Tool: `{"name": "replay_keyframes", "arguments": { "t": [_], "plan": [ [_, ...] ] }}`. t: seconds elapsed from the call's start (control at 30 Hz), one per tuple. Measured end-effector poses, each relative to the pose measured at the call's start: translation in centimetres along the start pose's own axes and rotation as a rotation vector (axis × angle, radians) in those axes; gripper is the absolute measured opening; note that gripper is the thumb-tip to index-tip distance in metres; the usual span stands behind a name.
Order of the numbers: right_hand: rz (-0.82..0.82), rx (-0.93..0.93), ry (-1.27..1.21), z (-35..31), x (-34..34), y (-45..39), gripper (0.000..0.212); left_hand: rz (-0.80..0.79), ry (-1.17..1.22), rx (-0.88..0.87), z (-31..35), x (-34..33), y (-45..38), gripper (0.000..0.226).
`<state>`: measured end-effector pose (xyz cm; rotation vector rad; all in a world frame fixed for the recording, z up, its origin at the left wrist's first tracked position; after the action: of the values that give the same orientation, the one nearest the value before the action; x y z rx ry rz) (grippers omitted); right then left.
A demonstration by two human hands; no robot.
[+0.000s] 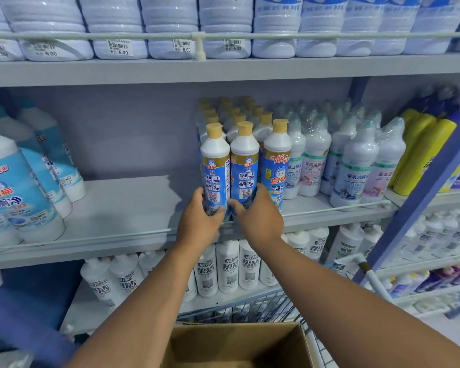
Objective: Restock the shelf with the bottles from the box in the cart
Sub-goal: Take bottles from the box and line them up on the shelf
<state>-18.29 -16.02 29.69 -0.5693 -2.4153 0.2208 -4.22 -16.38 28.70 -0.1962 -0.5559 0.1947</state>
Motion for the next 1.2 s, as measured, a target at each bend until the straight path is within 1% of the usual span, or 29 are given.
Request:
{"name": "replay_keyframes", "arguments": {
  "t": [0.1,0.27,0.47,0.53,0.67,0.77,0.9,1.0,1.07,1.2],
  "plan": [
    [-0.002,0.025,0.039,0.0,0.4,-0.6,0.046,-0.002,-0.012,0.002,0.0,0.1,-0.1,0.042],
    [-0.036,0.064,-0.069,0.4,0.1,-0.6,0.038,0.003,-0.013,-0.013,-0.5,0.0,-0.3,0.044],
    [-0.075,0.054,-0.093,0.1,0.5,0.3,0.049,0.0,0.003,-0.007,-0.7,0.0,-0.5,0.048],
    [-0.054,0.045,-0.073,0.0,0.5,0.6,0.048,0.001,-0.002,-0.011,-0.8,0.0,-0.5,0.048],
    [0.008,0.023,0.033,-0.7,0.7,0.0,0.056,-0.007,-0.011,-0.001,-0.7,0.0,-0.3,0.048],
    [0.011,0.034,0.043,-0.9,0.5,-0.4,0.052,-0.009,-0.009,0.011,-0.8,0.1,-0.5,0.048],
    [0.0,0.047,-0.02,-0.5,0.0,-0.1,0.044,-0.015,-0.006,0.018,-0.9,0.1,-0.6,0.046],
    [-0.003,0.06,-0.078,-0.4,-0.3,0.5,0.05,-0.013,-0.019,0.029,-0.8,0.1,-0.6,0.045],
    [0.017,0.072,-0.122,-0.6,-0.4,0.7,0.047,-0.009,-0.031,0.033,-0.6,0.1,-0.6,0.046],
    [0.05,0.053,-0.059,-0.9,0.1,-0.1,0.051,-0.013,-0.033,0.041,-0.2,0.1,-0.6,0.044]
  ]
}}
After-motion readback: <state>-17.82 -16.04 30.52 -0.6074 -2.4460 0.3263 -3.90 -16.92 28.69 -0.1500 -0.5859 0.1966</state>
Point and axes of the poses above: each hand's wrist, its own y-axis away from the middle knuckle, its own x-axis out of the back of the hand, z = x × y, the point moved 1 cm from there along -y, towards the middle knuckle, and after that the axes turned 6 degrees about -y, right-handed, at the moved point
